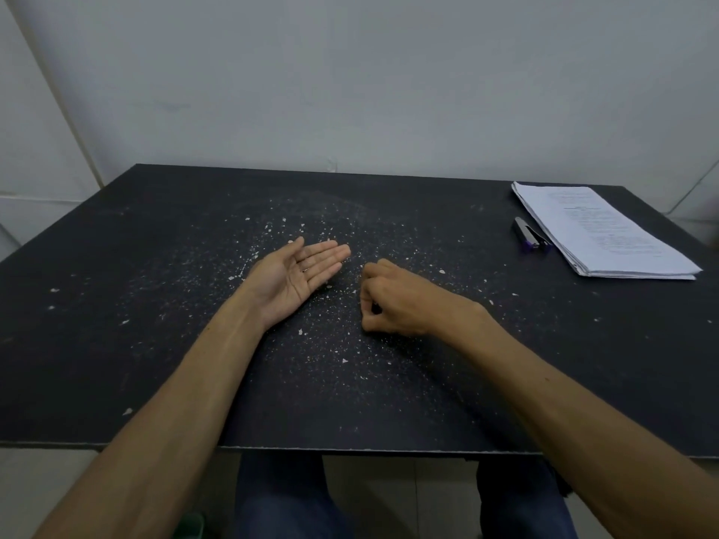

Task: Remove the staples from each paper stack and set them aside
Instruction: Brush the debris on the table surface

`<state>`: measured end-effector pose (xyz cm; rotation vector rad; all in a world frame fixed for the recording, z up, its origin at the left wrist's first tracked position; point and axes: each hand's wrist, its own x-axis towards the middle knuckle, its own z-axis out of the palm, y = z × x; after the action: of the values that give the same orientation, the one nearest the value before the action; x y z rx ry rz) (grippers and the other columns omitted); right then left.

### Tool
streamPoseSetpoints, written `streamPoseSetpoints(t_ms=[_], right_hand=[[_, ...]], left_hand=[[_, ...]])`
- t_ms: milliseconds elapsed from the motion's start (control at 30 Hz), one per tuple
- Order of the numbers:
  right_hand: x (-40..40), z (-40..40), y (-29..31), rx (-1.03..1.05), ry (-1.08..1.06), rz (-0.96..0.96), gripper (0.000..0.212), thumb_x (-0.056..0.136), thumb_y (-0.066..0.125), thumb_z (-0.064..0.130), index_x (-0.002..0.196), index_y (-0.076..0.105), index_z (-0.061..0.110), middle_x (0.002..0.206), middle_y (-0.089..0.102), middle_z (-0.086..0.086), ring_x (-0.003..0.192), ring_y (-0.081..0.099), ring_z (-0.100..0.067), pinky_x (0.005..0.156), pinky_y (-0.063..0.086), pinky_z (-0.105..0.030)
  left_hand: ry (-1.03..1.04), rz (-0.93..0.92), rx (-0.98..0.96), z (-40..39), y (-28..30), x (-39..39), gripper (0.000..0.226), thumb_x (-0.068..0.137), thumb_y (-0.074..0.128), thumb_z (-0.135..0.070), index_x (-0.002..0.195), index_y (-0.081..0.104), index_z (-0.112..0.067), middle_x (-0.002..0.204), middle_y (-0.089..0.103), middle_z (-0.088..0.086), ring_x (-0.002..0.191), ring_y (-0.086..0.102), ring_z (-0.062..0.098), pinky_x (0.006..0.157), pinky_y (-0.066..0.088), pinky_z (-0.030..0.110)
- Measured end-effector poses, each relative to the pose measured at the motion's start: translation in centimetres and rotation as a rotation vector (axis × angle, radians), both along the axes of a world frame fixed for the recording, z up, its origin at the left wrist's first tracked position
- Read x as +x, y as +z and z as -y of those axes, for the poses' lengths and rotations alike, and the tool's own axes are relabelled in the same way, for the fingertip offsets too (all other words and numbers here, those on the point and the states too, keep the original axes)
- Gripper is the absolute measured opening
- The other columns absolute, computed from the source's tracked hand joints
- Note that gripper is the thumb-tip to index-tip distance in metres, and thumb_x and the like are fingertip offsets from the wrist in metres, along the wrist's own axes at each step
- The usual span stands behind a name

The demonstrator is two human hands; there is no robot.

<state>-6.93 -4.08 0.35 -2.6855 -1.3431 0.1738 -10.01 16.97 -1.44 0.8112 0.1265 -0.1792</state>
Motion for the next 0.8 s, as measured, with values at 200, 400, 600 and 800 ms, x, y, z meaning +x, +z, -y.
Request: streamPoseSetpoints(t_ms=[200,400,600,800], right_hand=[[0.2,0.5,-1.0,0.106,-0.040,-0.055,0.012,0.095,0.067,0.029,0.089,0.061,0.020,0.108,0.048,0.006,0.101,0.043,-0.009,0.092,0.043,-0.026],[1.4,-0.9,-0.4,0.546,-0.225,-0.170,0.012,0.096,0.066,0.020,0.087,0.058,0.022,0.102,0.051,0.006,0.089,0.046,-0.002,0.076,0.037,-0.015],[1.9,-4.4,0.5,0.463,-0.141,-0.150,0.011,0.098,0.064,0.022,0.093,0.067,0.012,0.112,0.052,0.000,0.111,0.044,-0.016,0.093,0.046,-0.027],[2.7,-5.6,1.0,0.364,-0.087,-0.126,0.015,0.102,0.062,0.021,0.099,0.074,0.014,0.117,0.052,-0.003,0.114,0.042,-0.018,0.095,0.041,-0.028]], left_hand=[[-0.010,-0.005,0.011,0.1,0.0,0.0,0.050,0.113,0.031,-0.027,0.136,0.053,0.011,0.134,0.065,0.028,0.124,0.067,0.031,0.103,0.055,0.036],[-0.084,-0.056,0.028,1.7,-0.3,0.0,0.052,0.112,0.034,-0.031,0.136,0.054,0.011,0.135,0.064,0.027,0.126,0.065,0.032,0.106,0.053,0.038],[-0.051,-0.092,-0.142,2.3,-0.5,0.2,0.049,0.111,0.037,-0.032,0.136,0.056,0.006,0.123,0.068,0.020,0.108,0.068,0.025,0.097,0.057,0.034],[0.005,-0.097,-0.223,1.4,-0.4,0.2,0.045,0.112,0.034,-0.027,0.126,0.059,0.007,0.106,0.074,0.017,0.098,0.074,0.024,0.097,0.057,0.035]])
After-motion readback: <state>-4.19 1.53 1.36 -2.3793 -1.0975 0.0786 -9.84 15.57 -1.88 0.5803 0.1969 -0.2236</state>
